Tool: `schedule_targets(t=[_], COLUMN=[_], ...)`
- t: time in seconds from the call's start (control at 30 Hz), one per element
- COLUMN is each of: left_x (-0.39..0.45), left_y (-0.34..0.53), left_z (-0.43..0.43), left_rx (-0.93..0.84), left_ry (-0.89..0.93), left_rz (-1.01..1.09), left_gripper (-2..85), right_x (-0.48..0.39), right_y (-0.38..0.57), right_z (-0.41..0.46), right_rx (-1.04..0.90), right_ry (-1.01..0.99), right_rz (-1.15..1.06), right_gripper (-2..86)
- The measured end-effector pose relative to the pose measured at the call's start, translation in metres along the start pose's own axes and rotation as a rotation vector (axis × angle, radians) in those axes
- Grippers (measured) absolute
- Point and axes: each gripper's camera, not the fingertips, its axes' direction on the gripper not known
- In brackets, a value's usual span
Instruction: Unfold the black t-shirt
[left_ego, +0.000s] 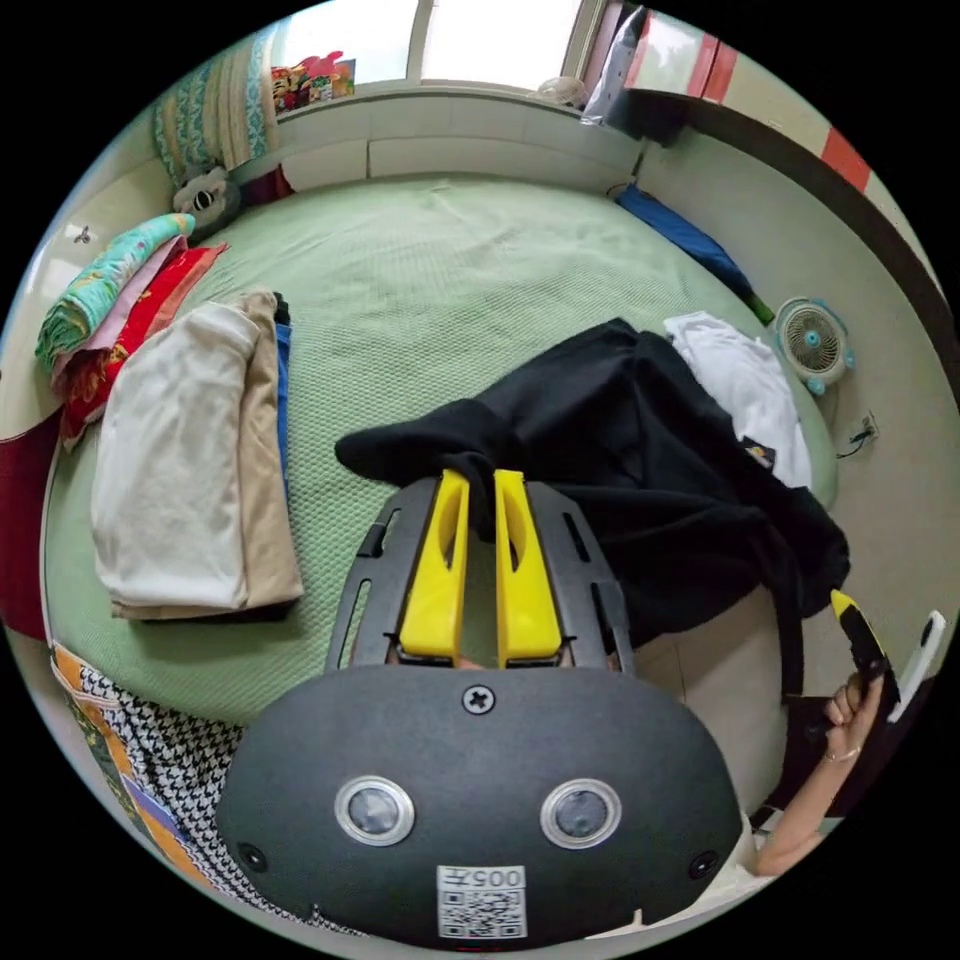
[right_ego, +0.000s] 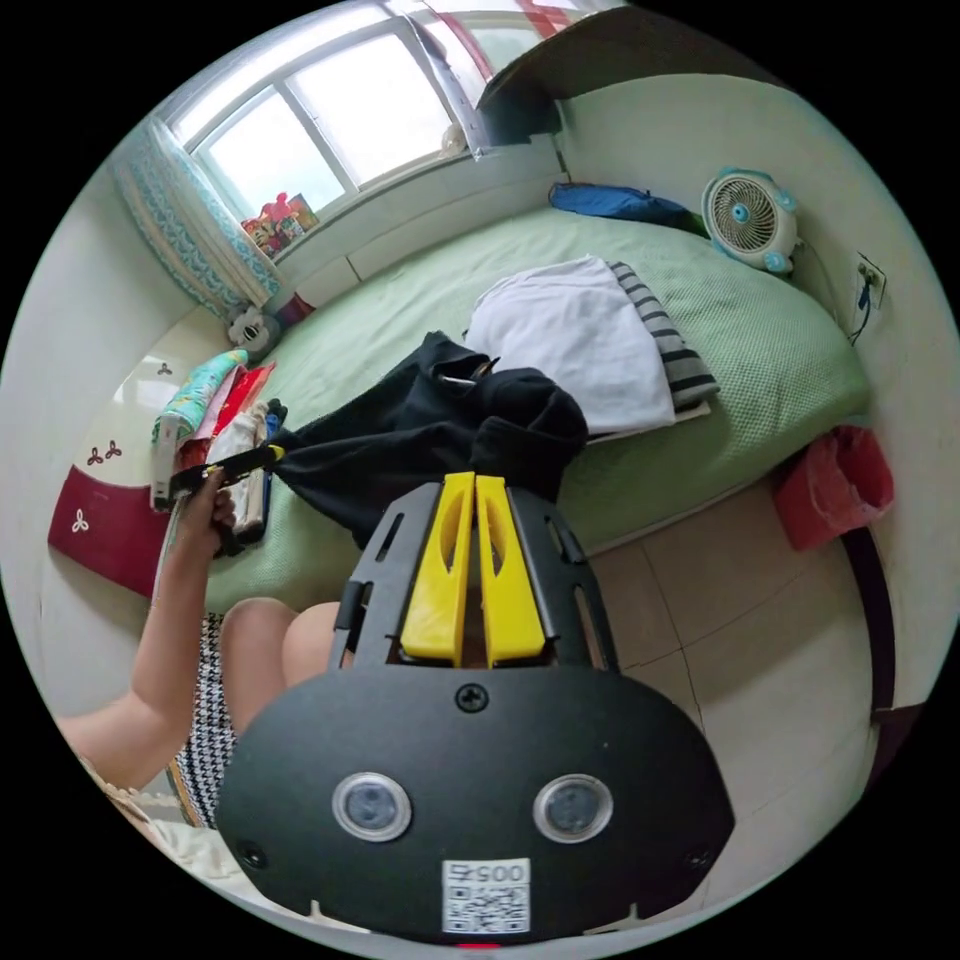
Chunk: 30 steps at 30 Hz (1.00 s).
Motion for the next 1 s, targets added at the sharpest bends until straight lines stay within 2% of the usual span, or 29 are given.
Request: schedule_targets(t=[0.07, 0.23, 0.53, 0.67, 0.77, 1.0], left_x=[-0.005, -0.016, -0.055, -0.056, -0.046, -0.023], left_y=[0.009, 0.064, 0.128, 0.114, 0.085, -0.003], left_z=[-0.026, -0.081, -0.077, -0.089, -0.079, -0.008], left_rx=[0.026, 0.087, -0.027, 0.019, -0.011, -0.070], left_ry=[-0.010, -0.178, -0.212, -0.204, -0.187, -0.098], left_rz=[-0.011, -0.019, -0.131, -0.101, -0.016, 0.139], left_gripper=[5.5, 5.2, 8.4, 10.7, 13.1, 14.1], right_x=[-0.006, -0.019, -0.031, -0.043, -0.052, -0.102], right_y=[-0.004, -0.010, -0.019, -0.036, -0.053, -0.094], right_z=[-0.004, -0.012, 0.028, 0.043, 0.054, 0.088], right_rx=[0.015, 0.033, -0.036, -0.037, -0.057, -0.038], right_ry=[-0.017, -0.041, -0.096, -0.084, -0.069, -0.131], right_rz=[-0.026, -0.077, -0.050, -0.079, -0.116, -0.308], right_gripper=[-1.3, -1.2, -0.8, 1.2, 5.2, 12.9])
